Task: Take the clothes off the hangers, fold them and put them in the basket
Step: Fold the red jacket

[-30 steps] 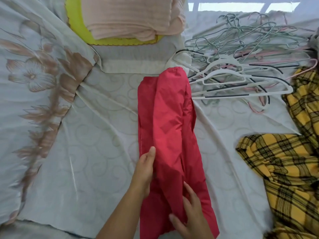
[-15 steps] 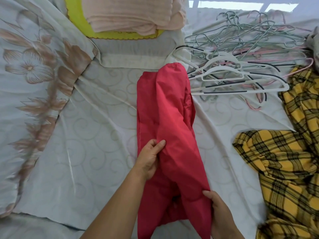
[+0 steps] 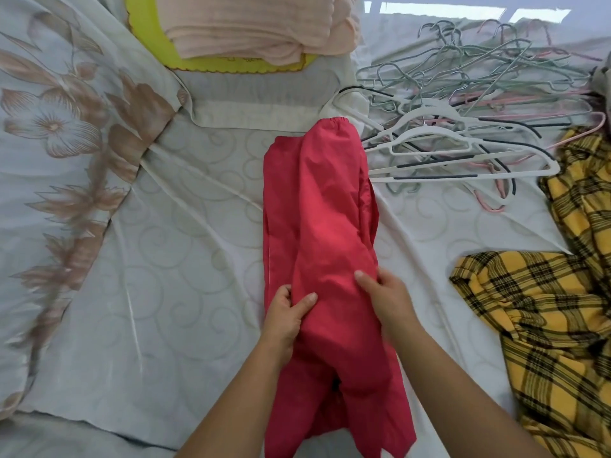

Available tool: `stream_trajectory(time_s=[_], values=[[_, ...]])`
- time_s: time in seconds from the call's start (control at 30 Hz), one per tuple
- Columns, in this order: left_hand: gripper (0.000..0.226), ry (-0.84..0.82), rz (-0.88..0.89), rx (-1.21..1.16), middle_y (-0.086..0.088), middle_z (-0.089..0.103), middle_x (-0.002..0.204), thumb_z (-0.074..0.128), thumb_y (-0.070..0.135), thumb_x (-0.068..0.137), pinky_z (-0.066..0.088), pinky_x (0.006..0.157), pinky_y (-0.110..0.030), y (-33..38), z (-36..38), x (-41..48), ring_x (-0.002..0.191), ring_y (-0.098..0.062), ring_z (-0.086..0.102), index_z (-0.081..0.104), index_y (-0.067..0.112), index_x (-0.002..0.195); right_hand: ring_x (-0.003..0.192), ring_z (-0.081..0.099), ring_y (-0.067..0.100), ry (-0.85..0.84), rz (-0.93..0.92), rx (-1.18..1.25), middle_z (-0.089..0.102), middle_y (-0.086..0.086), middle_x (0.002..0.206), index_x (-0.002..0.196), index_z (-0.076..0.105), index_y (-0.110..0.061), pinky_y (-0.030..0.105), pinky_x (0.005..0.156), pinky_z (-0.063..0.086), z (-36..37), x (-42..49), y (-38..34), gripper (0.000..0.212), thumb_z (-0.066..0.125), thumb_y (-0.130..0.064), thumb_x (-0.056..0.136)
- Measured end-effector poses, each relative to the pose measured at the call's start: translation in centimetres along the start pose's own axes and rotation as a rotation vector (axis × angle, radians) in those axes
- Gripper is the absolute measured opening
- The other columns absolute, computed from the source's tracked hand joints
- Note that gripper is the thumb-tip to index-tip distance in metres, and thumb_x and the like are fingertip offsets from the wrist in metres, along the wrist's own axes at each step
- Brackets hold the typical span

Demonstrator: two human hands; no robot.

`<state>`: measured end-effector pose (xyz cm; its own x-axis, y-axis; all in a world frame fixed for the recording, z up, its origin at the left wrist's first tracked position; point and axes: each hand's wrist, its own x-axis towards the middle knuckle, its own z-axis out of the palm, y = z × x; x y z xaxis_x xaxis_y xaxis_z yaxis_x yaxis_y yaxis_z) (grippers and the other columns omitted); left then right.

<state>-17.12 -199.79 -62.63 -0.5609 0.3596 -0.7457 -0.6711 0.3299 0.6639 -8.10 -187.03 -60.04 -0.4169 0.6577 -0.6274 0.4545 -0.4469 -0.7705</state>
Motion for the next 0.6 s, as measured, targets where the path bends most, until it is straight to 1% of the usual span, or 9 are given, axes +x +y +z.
stream_trajectory(time_s=[0.1,0.17,0.27,0.3,0.37,0.43,0.47,0.53,0.6], values=[[0.025,0.143,0.064,0.098,-0.002,0.057,0.082,0.072,0.007,0.078,0.045,0.068,-0.018,-0.5,0.4,0.1,0.074,-0.013,0.053,0.048,0.015,0.082,0.067,0.050,0.011,0.195,-0.336,-0.300,0.056,-0.001,0.073,0.084,0.055,-0.007,0.021,0.062,0.039,0.7,0.8,-1.6,0.006,0.057,-0.010,0.089],[0.033,0.177,0.112,0.243,-0.001,0.056,0.083,0.076,0.009,0.074,0.044,0.070,-0.022,-1.3,0.8,0.3,0.080,-0.018,0.055,0.046,0.015,0.086,0.073,0.052,0.014,0.126,-0.242,-0.431,0.054,-0.006,0.076,0.089,0.051,-0.012,0.021,0.059,0.035,0.4,1.0,-0.3,0.006,0.056,-0.011,0.088],[0.068,0.139,0.146,0.536,-0.007,0.053,0.116,0.081,0.019,0.068,0.042,0.091,-0.029,-1.5,1.3,0.2,0.107,-0.024,0.055,0.040,0.010,0.121,0.084,0.057,0.018,-0.026,-0.022,-0.377,0.060,-0.001,0.087,0.093,0.056,-0.013,0.026,0.068,0.042,-0.3,2.1,0.0,0.016,0.062,-0.027,0.088],[0.081,0.176,0.223,0.629,-0.009,0.048,0.126,0.082,0.024,0.067,0.039,0.097,-0.029,-1.3,1.2,0.1,0.115,-0.024,0.050,0.035,0.009,0.131,0.079,0.055,0.017,-0.015,-0.026,-0.341,0.058,0.000,0.081,0.087,0.057,-0.010,0.028,0.066,0.040,-0.2,2.9,-1.1,0.024,0.060,-0.034,0.089],[0.091,0.253,0.581,0.921,-0.014,0.042,0.137,0.076,0.038,0.066,0.031,0.106,-0.033,-0.8,1.1,-0.1,0.126,-0.025,0.040,0.031,0.009,0.139,0.075,0.051,0.016,0.039,-0.075,-0.300,0.055,0.004,0.078,0.084,0.060,-0.006,0.031,0.067,0.040,0.4,5.4,-3.7,0.037,0.057,-0.043,0.090],[0.079,0.128,0.904,1.196,-0.010,0.036,0.146,0.057,0.052,0.073,0.021,0.111,-0.040,-1.2,1.6,-0.2,0.135,-0.023,0.029,0.034,0.017,0.140,0.083,0.057,0.019,0.095,-0.128,-0.319,0.063,0.007,0.090,0.095,0.064,-0.004,0.034,0.077,0.044,1.4,8.2,-6.1,0.040,0.058,-0.043,0.089],[0.073,0.029,0.978,1.309,-0.006,0.034,0.149,0.049,0.058,0.075,0.017,0.110,-0.046,-1.8,1.8,-0.1,0.138,-0.023,0.025,0.038,0.023,0.139,0.089,0.059,0.022,0.129,-0.160,-0.356,0.065,0.010,0.097,0.100,0.062,-0.003,0.033,0.079,0.044,2.0,9.6,-6.9,0.038,0.059,-0.039,0.089],[0.070,-0.115,0.954,1.453,-0.005,0.034,0.150,0.042,0.065,0.076,0.015,0.108,-0.053,-3.2,1.9,0.4,0.140,-0.024,0.023,0.045,0.028,0.136,0.099,0.057,0.029,0.209,-0.244,-0.508,0.063,0.014,0.108,0.108,0.056,-0.002,0.031,0.077,0.038,2.8,11.7,-7.5,0.030,0.056,-0.027,0.091],[0.073,-0.157,0.864,1.550,-0.007,0.036,0.149,0.037,0.069,0.076,0.016,0.106,-0.054,-4.5,1.7,0.9,0.139,-0.027,0.024,0.046,0.028,0.135,0.103,0.055,0.032,0.249,-0.319,-0.657,0.060,0.016,0.110,0.111,0.051,-0.003,0.033,0.077,0.037,3.2,12.4,-7.3,0.025,0.051,-0.020,0.094]])
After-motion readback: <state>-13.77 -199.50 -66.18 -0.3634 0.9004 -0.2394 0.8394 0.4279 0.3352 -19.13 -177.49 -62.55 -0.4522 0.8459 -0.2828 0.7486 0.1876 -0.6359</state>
